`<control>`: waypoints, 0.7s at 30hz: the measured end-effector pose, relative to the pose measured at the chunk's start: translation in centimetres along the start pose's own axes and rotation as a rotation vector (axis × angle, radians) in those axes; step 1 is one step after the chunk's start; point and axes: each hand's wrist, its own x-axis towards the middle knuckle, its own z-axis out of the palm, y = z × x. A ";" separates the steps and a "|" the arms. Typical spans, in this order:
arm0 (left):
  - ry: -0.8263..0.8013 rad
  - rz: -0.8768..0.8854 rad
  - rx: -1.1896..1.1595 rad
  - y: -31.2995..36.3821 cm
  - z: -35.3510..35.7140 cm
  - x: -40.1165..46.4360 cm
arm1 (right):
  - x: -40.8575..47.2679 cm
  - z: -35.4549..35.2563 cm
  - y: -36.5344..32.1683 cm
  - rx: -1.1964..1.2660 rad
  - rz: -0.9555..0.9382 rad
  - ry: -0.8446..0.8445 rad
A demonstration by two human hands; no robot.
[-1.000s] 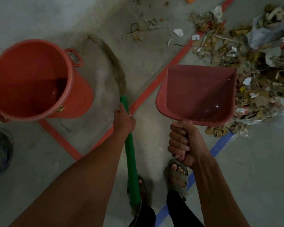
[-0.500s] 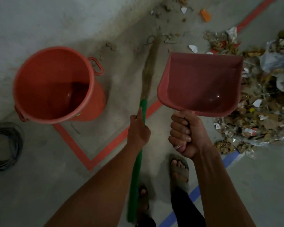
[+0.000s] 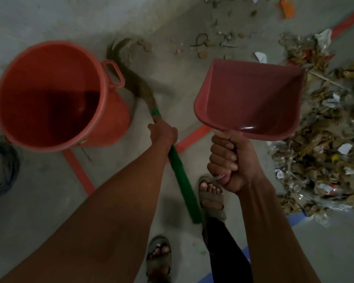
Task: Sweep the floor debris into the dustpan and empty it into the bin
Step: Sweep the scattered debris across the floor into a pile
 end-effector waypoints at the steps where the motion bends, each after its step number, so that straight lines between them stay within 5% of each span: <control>1: -0.014 0.057 0.038 0.2 0.3 -0.2 | 0.3 -0.1 -0.9 0.007 -0.001 -0.008; 8: 0.094 0.329 0.076 -1.5 1.9 -3.7 | 1.8 0.3 -4.1 0.014 0.002 -0.040; 13: 0.236 0.131 0.079 -0.8 2.5 -3.9 | 2.2 0.2 -4.7 0.019 0.018 -0.059; 17: 0.154 -0.027 0.118 1.1 1.7 -0.8 | 2.1 -0.2 -5.0 0.014 0.017 -0.083; 21: 0.013 0.131 0.234 1.4 0.9 0.1 | 1.6 -0.7 -5.4 0.010 0.002 -0.074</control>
